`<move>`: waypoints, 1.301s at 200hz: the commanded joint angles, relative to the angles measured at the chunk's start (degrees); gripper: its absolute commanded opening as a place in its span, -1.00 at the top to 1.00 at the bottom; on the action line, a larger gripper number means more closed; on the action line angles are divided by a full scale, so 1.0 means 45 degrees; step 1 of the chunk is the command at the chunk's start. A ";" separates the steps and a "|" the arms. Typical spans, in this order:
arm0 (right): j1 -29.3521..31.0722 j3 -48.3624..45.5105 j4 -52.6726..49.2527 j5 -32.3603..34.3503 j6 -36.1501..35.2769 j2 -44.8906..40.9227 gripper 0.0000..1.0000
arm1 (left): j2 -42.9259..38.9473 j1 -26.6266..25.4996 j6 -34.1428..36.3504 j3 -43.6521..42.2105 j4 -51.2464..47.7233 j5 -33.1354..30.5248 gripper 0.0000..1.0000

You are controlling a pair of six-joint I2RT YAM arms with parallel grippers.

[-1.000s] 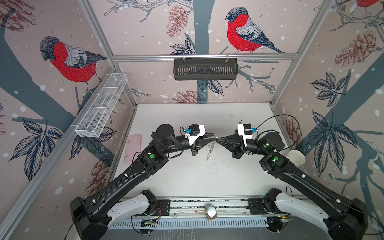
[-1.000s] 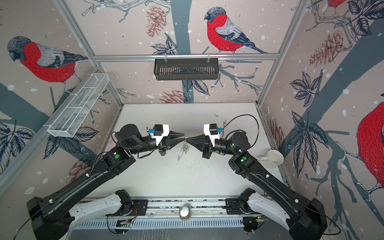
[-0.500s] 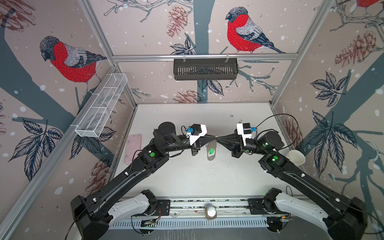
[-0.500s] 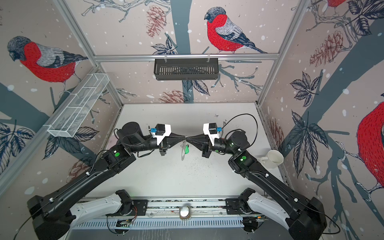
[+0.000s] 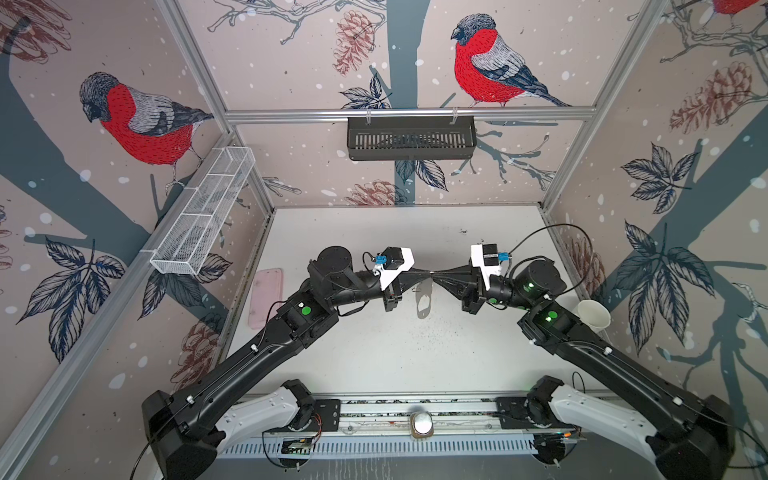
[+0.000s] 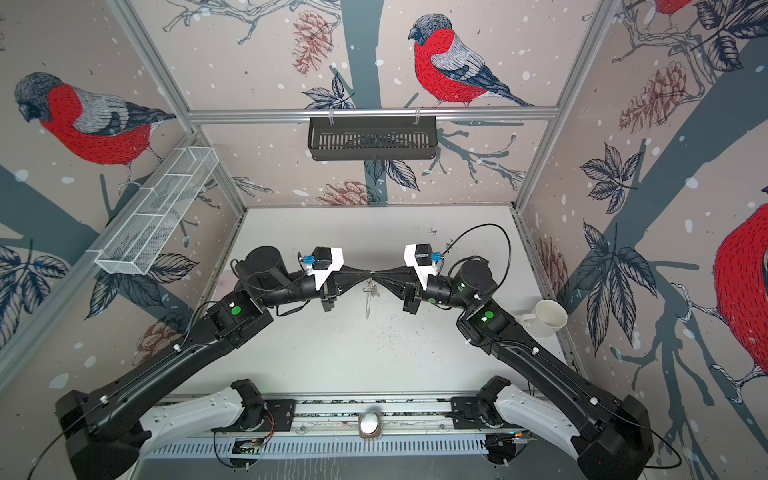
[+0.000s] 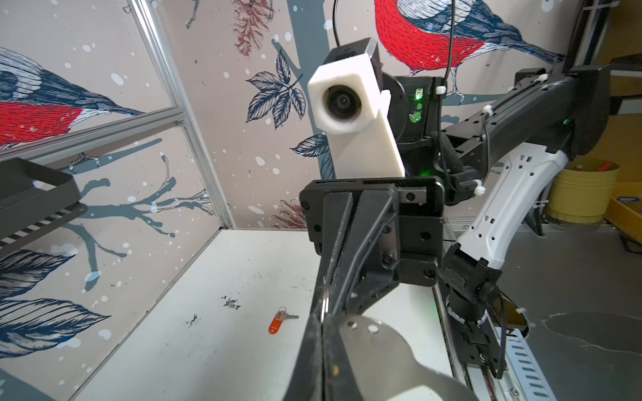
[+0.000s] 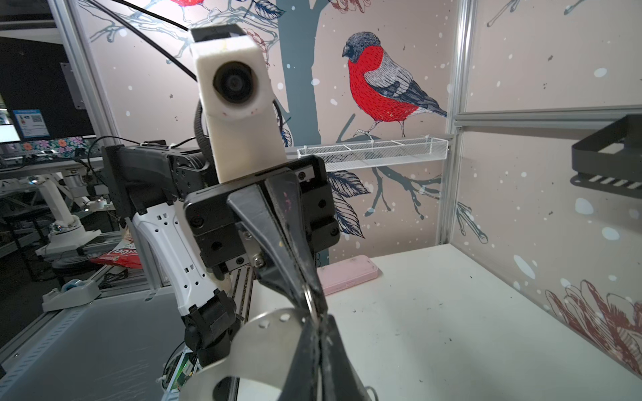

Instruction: Put the keys on the keyring

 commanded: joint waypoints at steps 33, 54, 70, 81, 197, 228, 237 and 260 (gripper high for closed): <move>0.0050 0.0181 -0.3317 0.3037 -0.1410 -0.1082 0.25 | -0.0437 -0.1124 0.0929 -0.1199 0.0578 -0.5668 1.00; 0.0048 0.0105 -0.3889 0.3786 -0.1546 -0.1415 0.23 | -0.0510 -0.1656 0.1605 -0.1758 0.1050 -0.6906 1.00; 0.0048 -0.0041 -0.4025 0.4254 -0.1590 -0.1568 0.23 | -0.0643 -0.1905 0.1924 -0.2204 0.1552 -0.7531 1.00; 0.0056 -0.0137 -0.4097 0.4550 -0.1561 -0.1628 0.23 | -0.0818 -0.2056 0.2147 -0.2581 0.2082 -0.7853 1.00; 0.0058 -0.0799 -0.4182 0.5020 -0.1003 -0.1331 0.25 | -0.1293 -0.3431 0.3633 -0.4574 0.4793 -0.9772 1.00; 0.0048 -0.0640 -0.4124 0.4946 -0.1202 -0.1165 0.27 | -0.1081 -0.3731 0.3878 -0.4458 0.4605 -0.9781 1.00; 0.0048 -0.0484 -0.4175 0.4843 -0.1394 -0.1076 0.30 | -0.1101 -0.3741 0.3753 -0.4325 0.4290 -0.9299 1.00; 0.0048 0.0068 -0.4643 0.3969 -0.2032 -0.0851 0.37 | -0.1033 -0.3588 0.3047 -0.3368 0.2686 -0.8043 1.00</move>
